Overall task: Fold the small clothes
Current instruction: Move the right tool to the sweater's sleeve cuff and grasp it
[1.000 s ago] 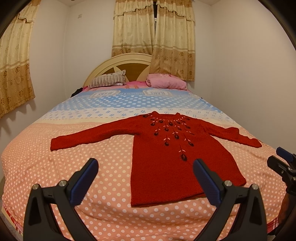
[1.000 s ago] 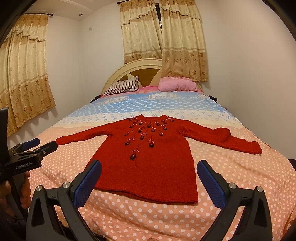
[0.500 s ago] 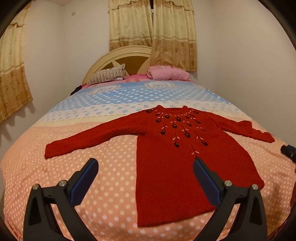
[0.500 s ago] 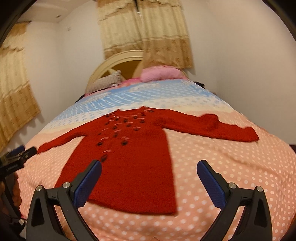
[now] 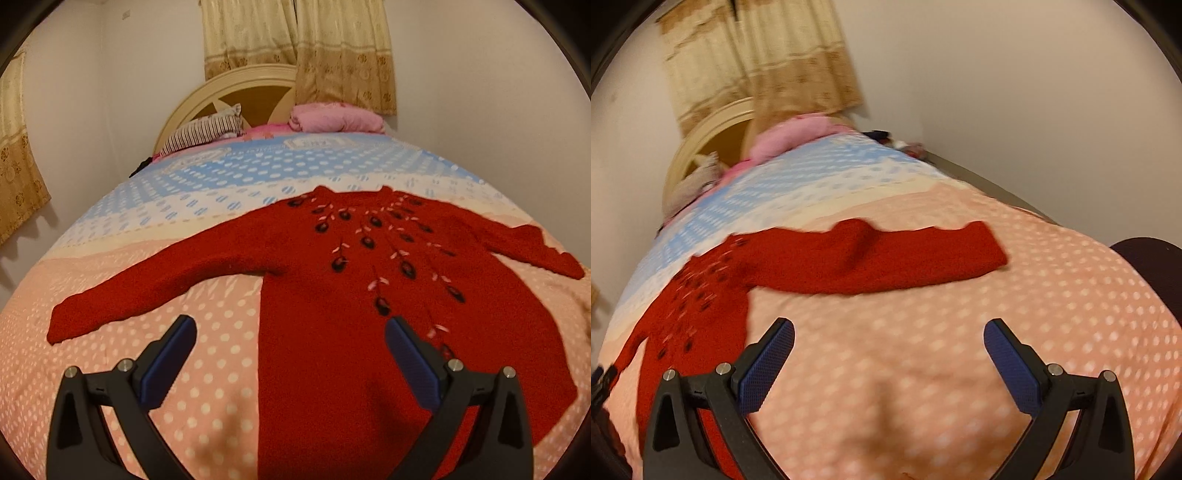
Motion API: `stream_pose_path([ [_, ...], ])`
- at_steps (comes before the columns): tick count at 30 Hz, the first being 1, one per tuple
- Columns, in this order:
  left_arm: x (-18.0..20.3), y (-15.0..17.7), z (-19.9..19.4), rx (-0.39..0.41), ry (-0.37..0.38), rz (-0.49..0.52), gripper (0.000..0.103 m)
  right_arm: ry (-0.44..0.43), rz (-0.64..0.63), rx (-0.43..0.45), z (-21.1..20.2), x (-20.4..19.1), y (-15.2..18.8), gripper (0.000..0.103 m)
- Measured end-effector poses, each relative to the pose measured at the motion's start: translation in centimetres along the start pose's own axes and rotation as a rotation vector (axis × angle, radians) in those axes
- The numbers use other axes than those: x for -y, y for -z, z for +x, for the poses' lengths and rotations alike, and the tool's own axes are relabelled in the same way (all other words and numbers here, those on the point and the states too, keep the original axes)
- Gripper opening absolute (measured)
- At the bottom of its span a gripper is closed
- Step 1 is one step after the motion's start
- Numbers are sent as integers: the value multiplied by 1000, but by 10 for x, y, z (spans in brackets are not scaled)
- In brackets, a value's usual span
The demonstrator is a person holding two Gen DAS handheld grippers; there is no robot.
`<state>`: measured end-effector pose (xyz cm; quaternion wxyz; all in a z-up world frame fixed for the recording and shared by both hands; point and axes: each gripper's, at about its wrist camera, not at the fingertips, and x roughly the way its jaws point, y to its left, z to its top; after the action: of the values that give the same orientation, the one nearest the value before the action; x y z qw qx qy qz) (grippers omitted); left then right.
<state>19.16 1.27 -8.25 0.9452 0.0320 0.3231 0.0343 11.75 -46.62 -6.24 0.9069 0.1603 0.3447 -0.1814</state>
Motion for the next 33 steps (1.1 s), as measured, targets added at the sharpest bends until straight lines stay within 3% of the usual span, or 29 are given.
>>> stream_pose_path([
  [5,-9,-6,24,-22,-34,1,103,67,103,-37,37,47,-26,102],
  [10,-18,-11,45,-42,-57,-12,103,76,163,-67,69,77,-46,101],
  [14,-21,-13,58,-60,-68,-19,103,67,198,-94,92,89,-56,88],
  [20,-19,-12,68,-80,-71,-17,103,66,203,-156,128,90,-56,85],
  [23,-19,-12,70,-85,-69,-19,103,38,207,-215,143,87,-49,66],
  [25,-19,-12,70,-85,-68,-21,103,46,197,-208,143,87,-47,59],
  [27,-19,-13,69,-80,-67,-22,103,6,213,-192,137,90,-48,24],
  [33,-29,-16,62,-63,-60,-46,103,-39,185,-81,92,84,-60,20],
])
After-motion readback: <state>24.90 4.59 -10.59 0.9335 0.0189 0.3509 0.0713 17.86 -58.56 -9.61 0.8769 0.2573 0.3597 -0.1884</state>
